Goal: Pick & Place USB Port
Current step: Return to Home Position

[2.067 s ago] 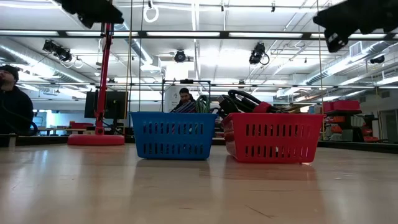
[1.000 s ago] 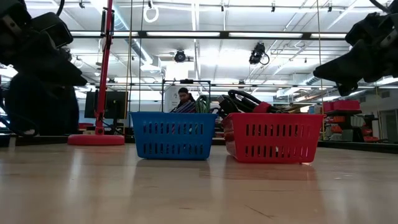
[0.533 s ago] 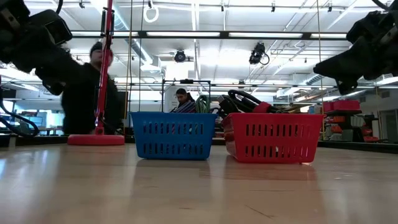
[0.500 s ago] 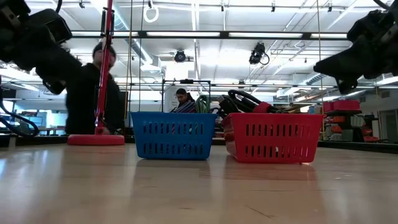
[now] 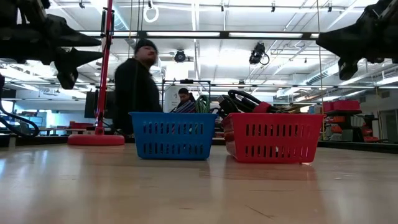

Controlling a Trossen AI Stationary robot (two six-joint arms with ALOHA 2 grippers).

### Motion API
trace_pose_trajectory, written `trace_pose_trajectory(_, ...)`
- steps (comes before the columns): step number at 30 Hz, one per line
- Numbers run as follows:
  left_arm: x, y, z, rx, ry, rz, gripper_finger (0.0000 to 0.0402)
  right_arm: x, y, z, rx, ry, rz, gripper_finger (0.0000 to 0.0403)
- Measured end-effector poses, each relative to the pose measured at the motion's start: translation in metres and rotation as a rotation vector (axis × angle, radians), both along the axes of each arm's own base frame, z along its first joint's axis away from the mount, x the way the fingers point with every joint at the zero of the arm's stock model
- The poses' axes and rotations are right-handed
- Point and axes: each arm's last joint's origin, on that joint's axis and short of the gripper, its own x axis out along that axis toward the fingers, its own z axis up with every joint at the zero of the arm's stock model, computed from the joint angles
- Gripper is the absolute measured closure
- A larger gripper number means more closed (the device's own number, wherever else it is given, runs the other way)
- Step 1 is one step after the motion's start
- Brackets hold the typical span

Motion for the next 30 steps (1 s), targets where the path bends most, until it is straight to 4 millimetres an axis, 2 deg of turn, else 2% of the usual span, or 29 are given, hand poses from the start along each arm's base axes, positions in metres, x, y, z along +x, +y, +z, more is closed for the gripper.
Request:
trace_pose_trajectory(4,-0.001,0.005,0.004,-0.023,-0.062,0.052,0.0280,0.000,-0.004,0.001,0.004,-0.014,-0.046,0.0351)
trace_pose_trajectory(14,-0.001,0.017,0.004,-0.023,-0.062,0.179,0.0280,0.001,-0.018,0.001,0.004,-0.014,-0.201,0.0351)
trace_pose_trajectory(30,-0.001,0.021,0.004,-0.022,-0.062,0.214,0.0280,0.002,-0.019,-0.002,-0.029,0.029,-0.211,0.0351)
